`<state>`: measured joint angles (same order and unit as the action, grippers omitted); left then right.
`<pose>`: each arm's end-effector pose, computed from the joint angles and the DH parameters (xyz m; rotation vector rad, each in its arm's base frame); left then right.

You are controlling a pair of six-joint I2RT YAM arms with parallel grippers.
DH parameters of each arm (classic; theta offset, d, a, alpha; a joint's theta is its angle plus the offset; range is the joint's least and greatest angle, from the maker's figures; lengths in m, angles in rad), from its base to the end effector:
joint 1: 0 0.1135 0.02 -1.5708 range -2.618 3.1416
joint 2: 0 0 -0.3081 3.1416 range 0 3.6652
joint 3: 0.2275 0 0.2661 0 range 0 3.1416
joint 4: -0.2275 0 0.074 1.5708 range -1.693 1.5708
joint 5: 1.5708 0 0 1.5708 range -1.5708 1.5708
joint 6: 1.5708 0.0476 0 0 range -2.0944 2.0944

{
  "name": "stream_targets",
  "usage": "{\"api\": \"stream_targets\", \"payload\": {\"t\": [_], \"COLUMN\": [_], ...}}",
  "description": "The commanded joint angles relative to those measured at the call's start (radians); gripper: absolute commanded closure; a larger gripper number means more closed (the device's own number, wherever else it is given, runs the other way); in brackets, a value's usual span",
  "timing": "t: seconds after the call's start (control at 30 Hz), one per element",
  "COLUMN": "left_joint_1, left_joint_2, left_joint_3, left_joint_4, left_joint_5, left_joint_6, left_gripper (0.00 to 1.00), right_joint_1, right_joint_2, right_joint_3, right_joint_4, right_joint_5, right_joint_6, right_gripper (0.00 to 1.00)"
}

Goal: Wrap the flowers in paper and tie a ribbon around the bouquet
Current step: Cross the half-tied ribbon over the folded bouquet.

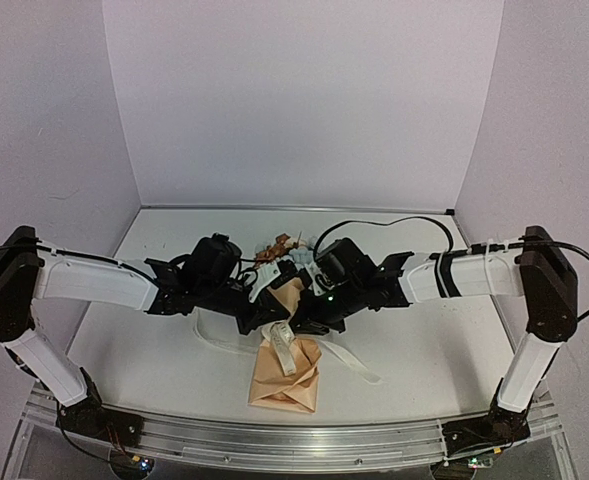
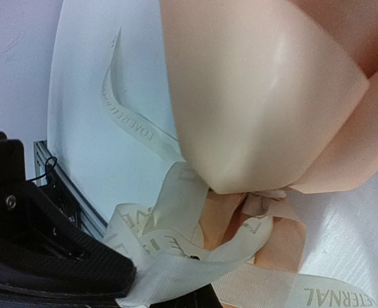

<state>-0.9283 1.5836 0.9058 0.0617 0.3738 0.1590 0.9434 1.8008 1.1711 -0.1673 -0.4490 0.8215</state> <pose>0.2018 -0.2987 0.2374 1.3544 1.8147 -0.8324 0.2279 0.3495 0.2257 -0.4166 2.6889 1.2455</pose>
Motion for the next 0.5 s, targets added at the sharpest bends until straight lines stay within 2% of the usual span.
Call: {"api": "stream_targets", "payload": {"t": [0.0,0.1,0.47], "left_joint_1": [0.006,0.007,0.006], "left_joint_2": [-0.064,-0.081,-0.029], "left_joint_3": [-0.02,-0.031,0.009], "left_joint_4": [0.03,0.011,-0.079], "left_joint_5": [0.038,0.065,0.103], "left_joint_6": [0.018,0.033,0.103], "left_gripper": [1.0,1.0,0.98], "right_joint_1": [0.001,0.001,0.001], "right_joint_2": [0.012,0.022,0.071], "right_joint_3": [0.047,0.057,0.114], "right_joint_4": [-0.048,-0.056,-0.071], "right_joint_5": [0.124,0.148,0.061], "right_joint_6": [0.024,0.04,0.037], "right_gripper": [1.0,1.0,1.0]}}
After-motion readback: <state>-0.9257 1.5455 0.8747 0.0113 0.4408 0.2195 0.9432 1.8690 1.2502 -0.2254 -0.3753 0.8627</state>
